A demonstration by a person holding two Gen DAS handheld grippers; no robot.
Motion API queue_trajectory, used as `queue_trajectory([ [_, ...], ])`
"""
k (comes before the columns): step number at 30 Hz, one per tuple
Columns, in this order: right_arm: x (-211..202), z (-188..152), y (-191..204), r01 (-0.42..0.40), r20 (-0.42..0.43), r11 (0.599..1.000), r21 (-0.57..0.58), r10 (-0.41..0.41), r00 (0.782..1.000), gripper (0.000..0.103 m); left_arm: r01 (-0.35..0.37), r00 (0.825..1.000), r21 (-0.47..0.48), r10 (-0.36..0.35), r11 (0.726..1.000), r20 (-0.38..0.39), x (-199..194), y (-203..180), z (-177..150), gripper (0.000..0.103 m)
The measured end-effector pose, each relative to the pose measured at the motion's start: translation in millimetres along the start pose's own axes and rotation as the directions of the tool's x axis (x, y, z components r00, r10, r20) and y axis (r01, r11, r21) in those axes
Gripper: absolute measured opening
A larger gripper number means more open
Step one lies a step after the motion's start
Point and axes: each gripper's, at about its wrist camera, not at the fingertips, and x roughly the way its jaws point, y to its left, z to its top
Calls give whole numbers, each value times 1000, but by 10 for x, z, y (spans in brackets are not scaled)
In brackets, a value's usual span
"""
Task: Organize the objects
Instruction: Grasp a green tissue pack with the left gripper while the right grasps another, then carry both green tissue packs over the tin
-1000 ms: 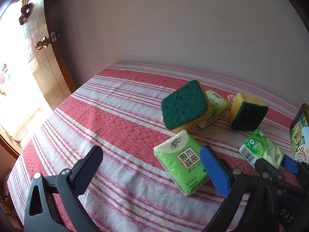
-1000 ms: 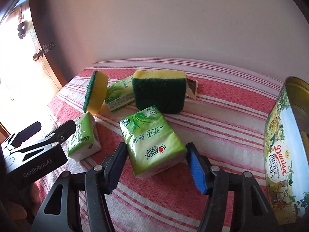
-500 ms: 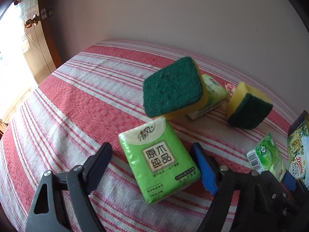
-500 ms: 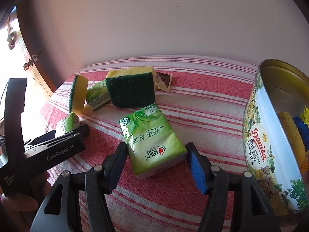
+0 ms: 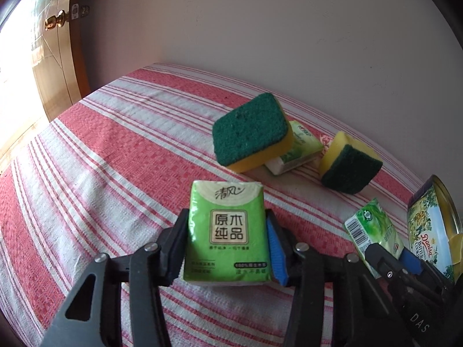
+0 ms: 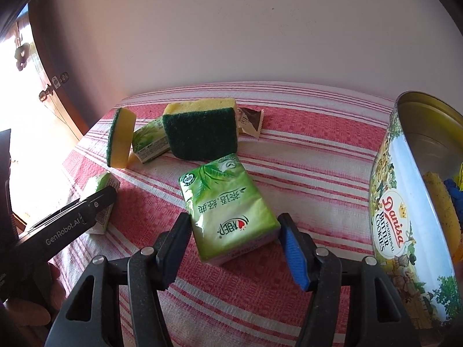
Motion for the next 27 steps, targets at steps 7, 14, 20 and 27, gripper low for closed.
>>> queue_trajectory([
  [7, -472, 57, -72, -90, 152, 995, 40, 82, 985, 63, 2, 992, 67, -10, 998, 127, -379, -187, 31, 49],
  [14, -1045, -21, -135, -27, 355, 1000, -12, 29, 934, 59, 50, 969, 167, -88, 985, 232, -655, -674, 47, 49],
  [20, -1239, -16, -482, -19, 396, 998, 61, -7, 918, 57, 84, 966, 218, -133, 972, 223, -671, -1068, -4, 49],
  [27, -1583, 24, -725, -60, 487, 988, 141, -17, 873, 56, 116, 954, 279, -184, 953, 235, -761, -1390, -42, 49],
])
